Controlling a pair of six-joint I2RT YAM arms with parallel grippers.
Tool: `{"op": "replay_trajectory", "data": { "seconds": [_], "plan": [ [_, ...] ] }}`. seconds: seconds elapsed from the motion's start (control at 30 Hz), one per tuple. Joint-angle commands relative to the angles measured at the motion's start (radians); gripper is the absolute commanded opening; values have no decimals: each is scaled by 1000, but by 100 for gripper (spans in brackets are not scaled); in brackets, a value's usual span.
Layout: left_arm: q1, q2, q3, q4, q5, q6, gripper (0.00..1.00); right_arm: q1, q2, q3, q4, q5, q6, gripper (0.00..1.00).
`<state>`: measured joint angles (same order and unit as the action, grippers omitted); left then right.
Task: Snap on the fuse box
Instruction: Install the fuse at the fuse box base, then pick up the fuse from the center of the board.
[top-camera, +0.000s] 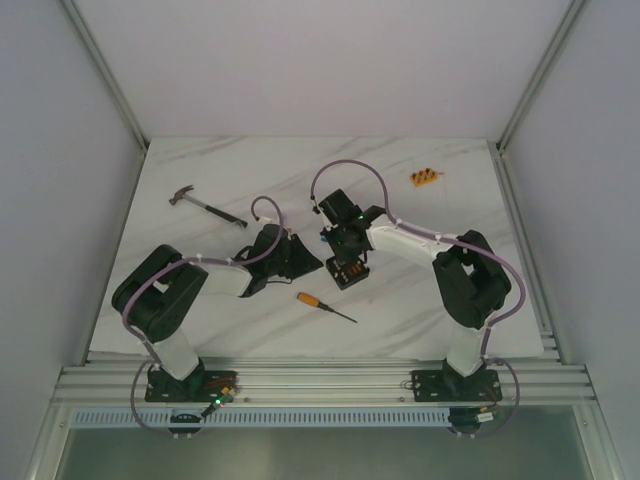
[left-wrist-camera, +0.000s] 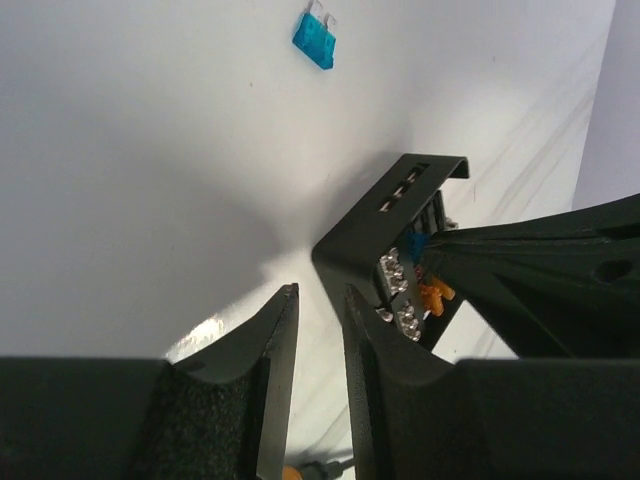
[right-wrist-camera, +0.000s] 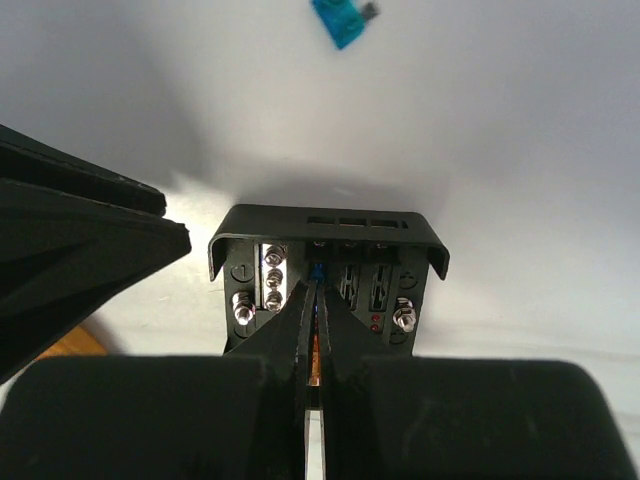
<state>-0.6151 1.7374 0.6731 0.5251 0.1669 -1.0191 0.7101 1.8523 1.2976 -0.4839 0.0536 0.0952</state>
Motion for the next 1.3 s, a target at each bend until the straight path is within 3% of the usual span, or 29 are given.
{"op": "replay_trajectory", "data": {
  "seconds": [0.0, 0.23, 0.33, 0.47, 0.97, 1.27],
  "plan": [
    [3, -88, -40, -40, -58, 18, 34, 57, 10, -43, -33, -63, 63, 7],
    [17, -211, -74, -113, -132, 56, 45, 59, -96, 7, 6, 9, 79, 30],
    [35, -254, -99, -130, -150, 64, 51, 45, -74, 45, 23, 54, 66, 42],
    [73, -297, -137, -148, -155, 70, 60, 16, 1, 101, 56, 64, 31, 48],
    [154, -354, -182, -181, -155, 105, 86, -30, 302, 354, 142, 27, -83, 52],
    [155, -334, -171, -182, -147, 108, 88, -43, 340, 344, 90, 29, -98, 44]
  ]
}}
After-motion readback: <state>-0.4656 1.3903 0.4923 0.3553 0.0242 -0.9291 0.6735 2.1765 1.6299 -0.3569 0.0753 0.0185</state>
